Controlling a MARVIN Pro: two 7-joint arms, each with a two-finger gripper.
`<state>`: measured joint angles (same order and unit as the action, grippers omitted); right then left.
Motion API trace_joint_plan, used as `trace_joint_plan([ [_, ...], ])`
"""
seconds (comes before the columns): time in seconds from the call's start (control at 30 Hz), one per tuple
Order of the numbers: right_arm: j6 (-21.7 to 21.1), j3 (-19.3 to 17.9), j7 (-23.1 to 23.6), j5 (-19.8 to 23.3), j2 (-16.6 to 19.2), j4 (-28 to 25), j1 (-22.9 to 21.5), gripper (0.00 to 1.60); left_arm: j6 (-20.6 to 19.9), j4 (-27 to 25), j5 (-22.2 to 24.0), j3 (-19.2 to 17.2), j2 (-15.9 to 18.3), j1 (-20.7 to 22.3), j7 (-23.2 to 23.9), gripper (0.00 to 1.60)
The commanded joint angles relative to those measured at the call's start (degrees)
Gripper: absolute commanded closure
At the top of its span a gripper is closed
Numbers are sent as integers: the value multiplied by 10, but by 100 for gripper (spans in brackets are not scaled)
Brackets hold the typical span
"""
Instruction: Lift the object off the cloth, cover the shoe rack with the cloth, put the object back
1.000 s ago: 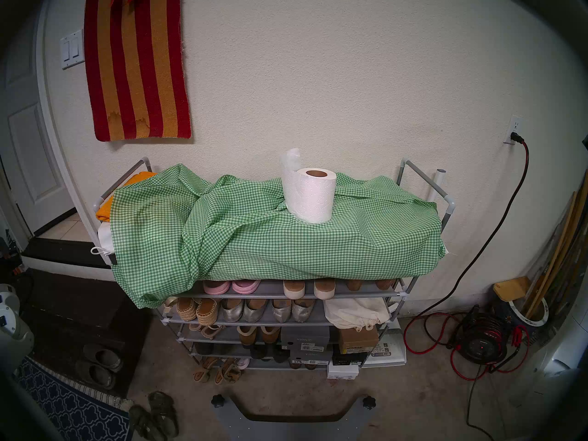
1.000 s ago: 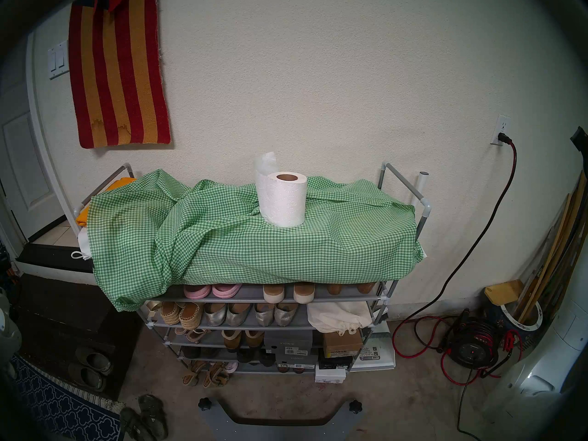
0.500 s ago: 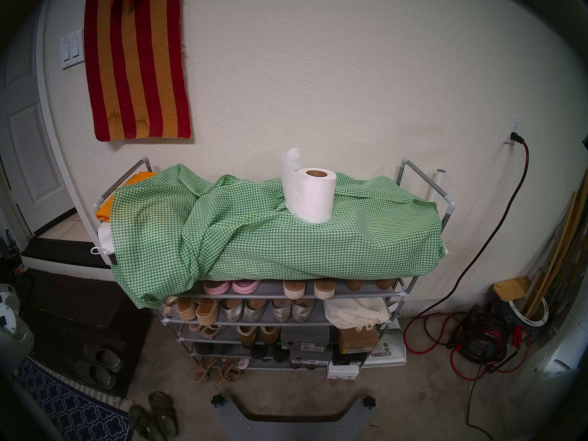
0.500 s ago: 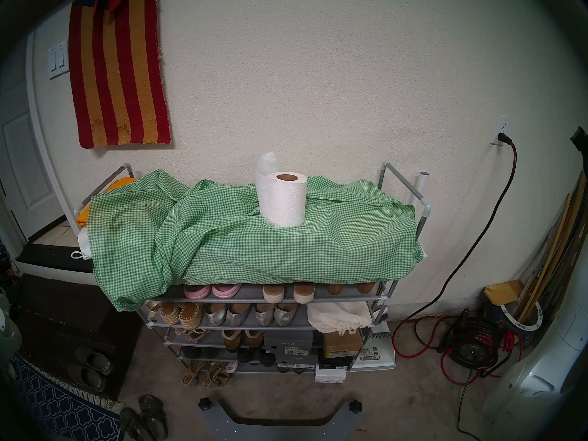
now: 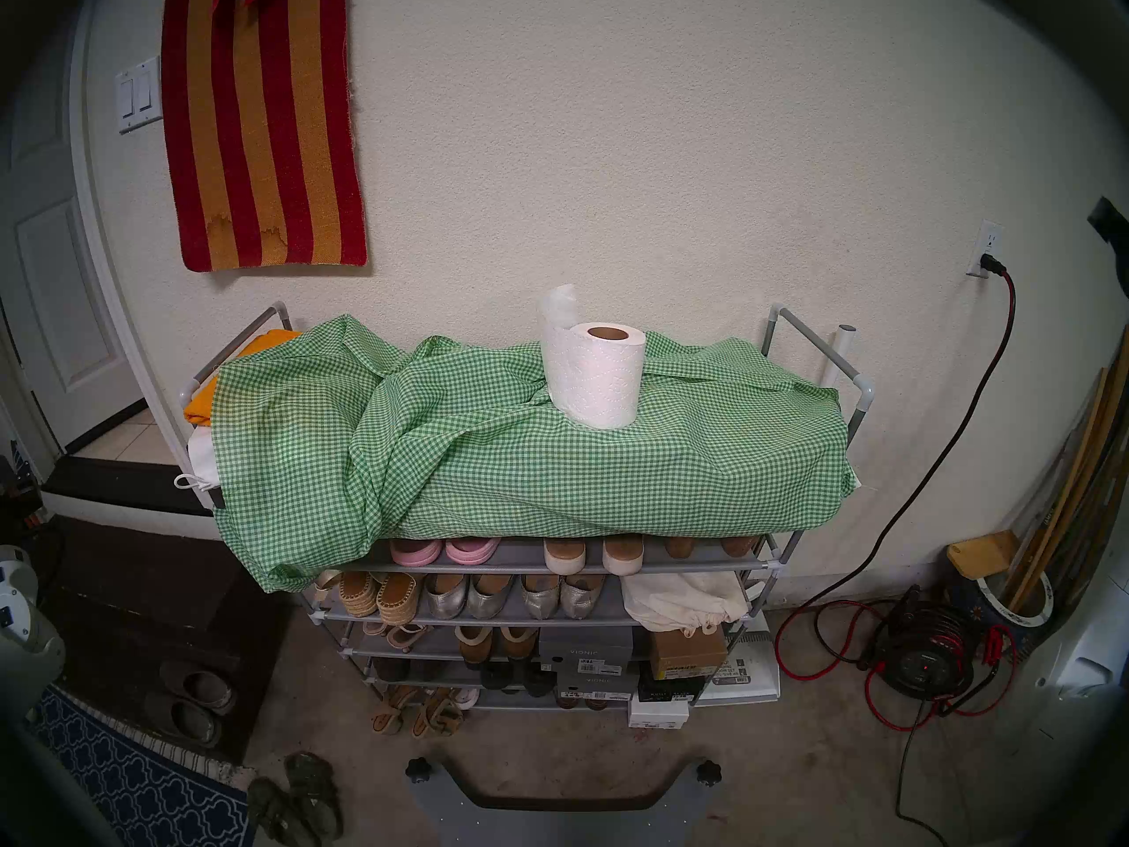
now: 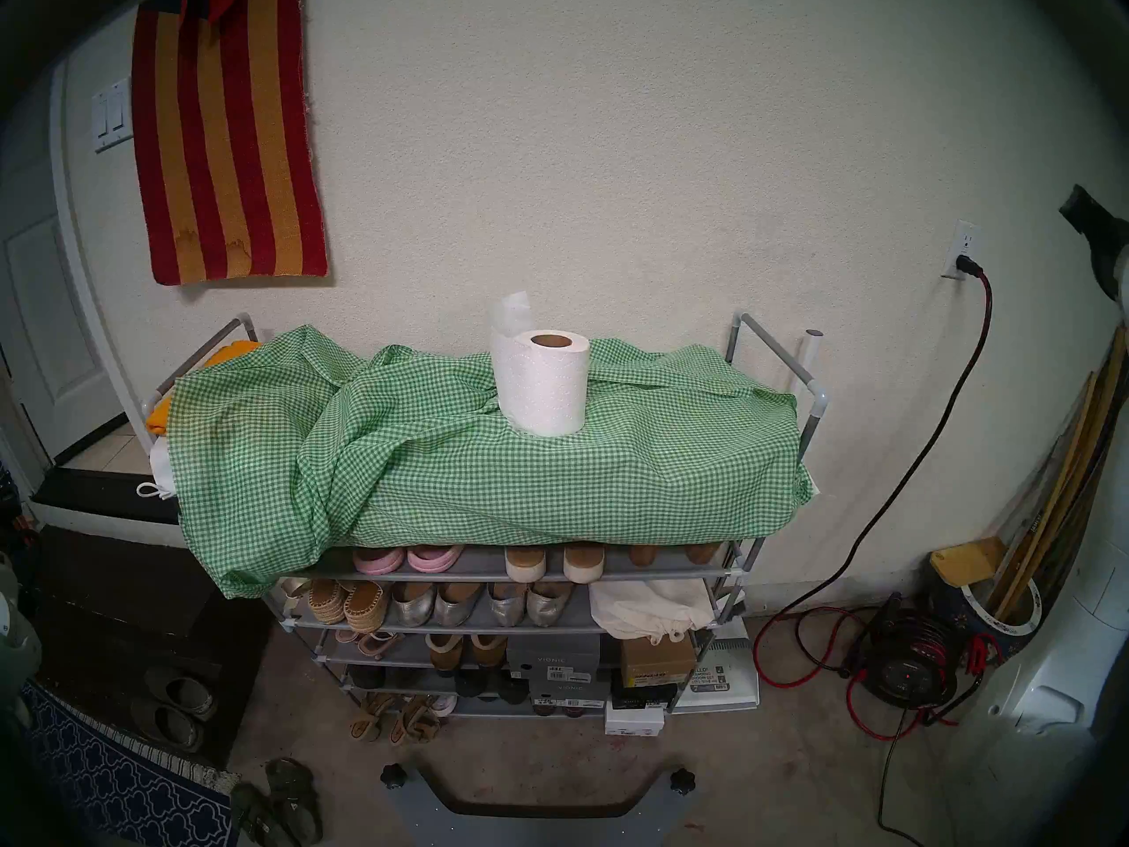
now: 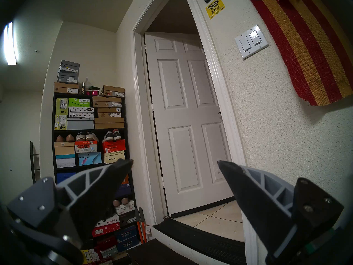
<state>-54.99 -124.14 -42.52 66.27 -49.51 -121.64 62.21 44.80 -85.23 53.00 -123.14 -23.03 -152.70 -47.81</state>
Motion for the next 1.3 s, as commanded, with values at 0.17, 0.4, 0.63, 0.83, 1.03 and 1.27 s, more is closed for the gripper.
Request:
trace_joint_plan([
  [0.17, 0, 119, 84, 97, 94, -47, 3, 0, 0, 0, 0, 0, 1, 0, 0, 0],
  [0.4, 0, 174, 121, 142, 145, -76, 13, 0, 0, 0, 0, 0, 0, 0, 0, 0],
  [0.63, 0, 231, 154, 178, 179, -117, -19, 0, 0, 0, 0, 0, 0, 0, 0, 0],
  [0.83, 0, 265, 173, 201, 214, -132, -50, 0, 0, 0, 0, 0, 0, 0, 0, 0],
  [1.03, 0, 305, 194, 222, 251, -144, -65, 0, 0, 0, 0, 0, 0, 0, 0, 0],
  [1.27, 0, 361, 226, 249, 307, -151, -109, 0, 0, 0, 0, 0, 0, 0, 0, 0],
])
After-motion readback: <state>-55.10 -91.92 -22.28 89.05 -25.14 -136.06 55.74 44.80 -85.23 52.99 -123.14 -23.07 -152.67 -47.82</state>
